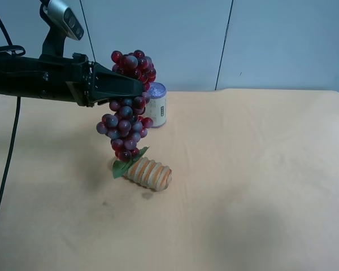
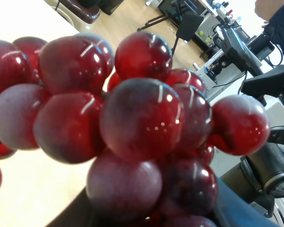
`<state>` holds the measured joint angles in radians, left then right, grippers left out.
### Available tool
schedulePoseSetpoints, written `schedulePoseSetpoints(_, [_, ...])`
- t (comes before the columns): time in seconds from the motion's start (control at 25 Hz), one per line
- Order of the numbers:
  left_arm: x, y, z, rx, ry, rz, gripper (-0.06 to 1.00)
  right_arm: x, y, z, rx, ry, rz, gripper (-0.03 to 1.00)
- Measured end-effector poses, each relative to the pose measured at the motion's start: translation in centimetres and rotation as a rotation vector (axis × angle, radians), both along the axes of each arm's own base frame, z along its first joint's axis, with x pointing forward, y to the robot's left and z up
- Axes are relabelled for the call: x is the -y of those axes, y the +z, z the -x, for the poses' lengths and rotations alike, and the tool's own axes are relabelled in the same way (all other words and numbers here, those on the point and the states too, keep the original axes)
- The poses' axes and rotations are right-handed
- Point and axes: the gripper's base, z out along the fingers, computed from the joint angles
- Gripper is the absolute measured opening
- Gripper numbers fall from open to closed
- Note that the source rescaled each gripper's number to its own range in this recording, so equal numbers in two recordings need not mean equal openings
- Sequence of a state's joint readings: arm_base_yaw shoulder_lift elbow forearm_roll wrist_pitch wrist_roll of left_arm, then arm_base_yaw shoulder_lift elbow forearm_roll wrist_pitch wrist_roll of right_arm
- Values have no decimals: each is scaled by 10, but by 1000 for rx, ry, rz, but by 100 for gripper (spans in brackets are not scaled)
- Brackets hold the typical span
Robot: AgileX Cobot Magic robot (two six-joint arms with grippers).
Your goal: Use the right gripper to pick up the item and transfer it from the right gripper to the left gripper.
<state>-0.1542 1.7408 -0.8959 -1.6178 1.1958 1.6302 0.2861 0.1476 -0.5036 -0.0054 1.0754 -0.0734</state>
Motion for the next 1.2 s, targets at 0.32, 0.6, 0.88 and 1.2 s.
schedulePoseSetpoints(0.32, [0, 0, 0, -41, 15, 2, 1, 4, 0, 0, 0, -121, -17, 92])
schedulePoseSetpoints(0.6, [-13, -4, -9, -102, 117, -28, 1, 10, 1, 22, 147, -267, -42, 92])
schedulePoseSetpoints(0.88, [-28, -2, -24, -150, 181, -168, 1, 10, 1, 22, 149, -275, -35, 92])
schedulePoseSetpoints(1.2, [-49, 6, -52, -199, 365, -525, 1, 10, 1, 22, 149, -275, -35, 92])
